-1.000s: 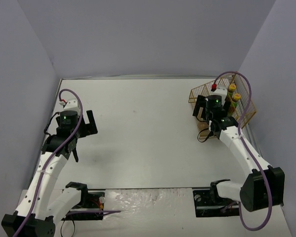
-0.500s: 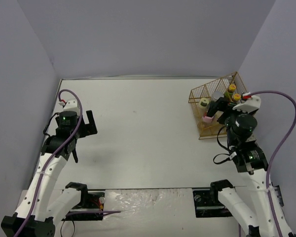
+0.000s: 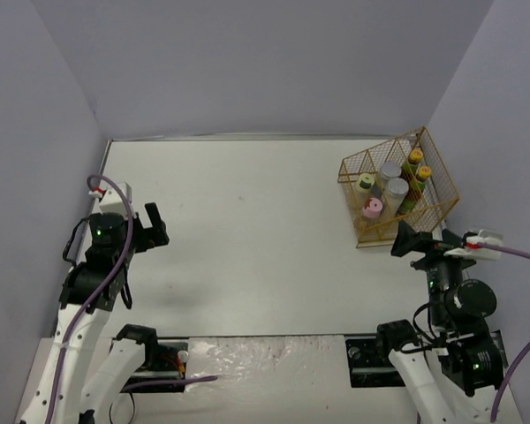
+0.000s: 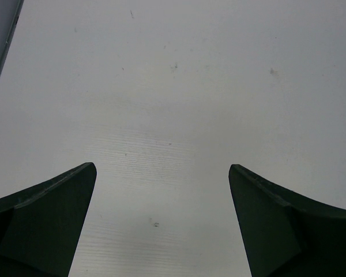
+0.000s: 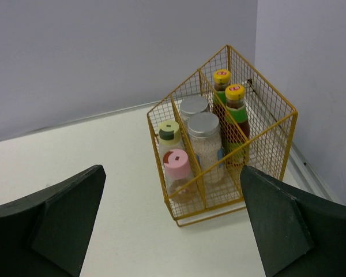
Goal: Organize the condiment bottles
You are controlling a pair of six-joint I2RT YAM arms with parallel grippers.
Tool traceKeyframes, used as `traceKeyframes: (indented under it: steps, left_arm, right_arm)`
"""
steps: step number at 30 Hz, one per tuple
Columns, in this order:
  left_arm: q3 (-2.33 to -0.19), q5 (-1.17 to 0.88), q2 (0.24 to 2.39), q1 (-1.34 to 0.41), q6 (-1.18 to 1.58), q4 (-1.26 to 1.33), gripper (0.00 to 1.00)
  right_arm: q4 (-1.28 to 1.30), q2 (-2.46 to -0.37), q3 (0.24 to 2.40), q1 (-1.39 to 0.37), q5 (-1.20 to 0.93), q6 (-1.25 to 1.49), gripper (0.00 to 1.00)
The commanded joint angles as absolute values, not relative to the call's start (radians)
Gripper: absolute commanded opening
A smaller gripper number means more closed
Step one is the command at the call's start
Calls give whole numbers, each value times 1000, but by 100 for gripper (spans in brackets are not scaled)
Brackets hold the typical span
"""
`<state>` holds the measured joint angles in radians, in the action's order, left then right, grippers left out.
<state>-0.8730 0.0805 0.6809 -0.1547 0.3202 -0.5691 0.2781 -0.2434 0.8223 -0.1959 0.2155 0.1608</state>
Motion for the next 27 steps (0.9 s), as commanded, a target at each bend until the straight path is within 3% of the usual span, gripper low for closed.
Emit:
traceKeyframes:
  steps: [1,27]
  left_arm:
    - [-866,59,612,-147,313,-576,97]
    - [-819,60,543,-130,298,-522,97]
  right_arm:
    - [267,-137,762,-193,203,129,100]
    - [272,-83,758,-160,230,128,100]
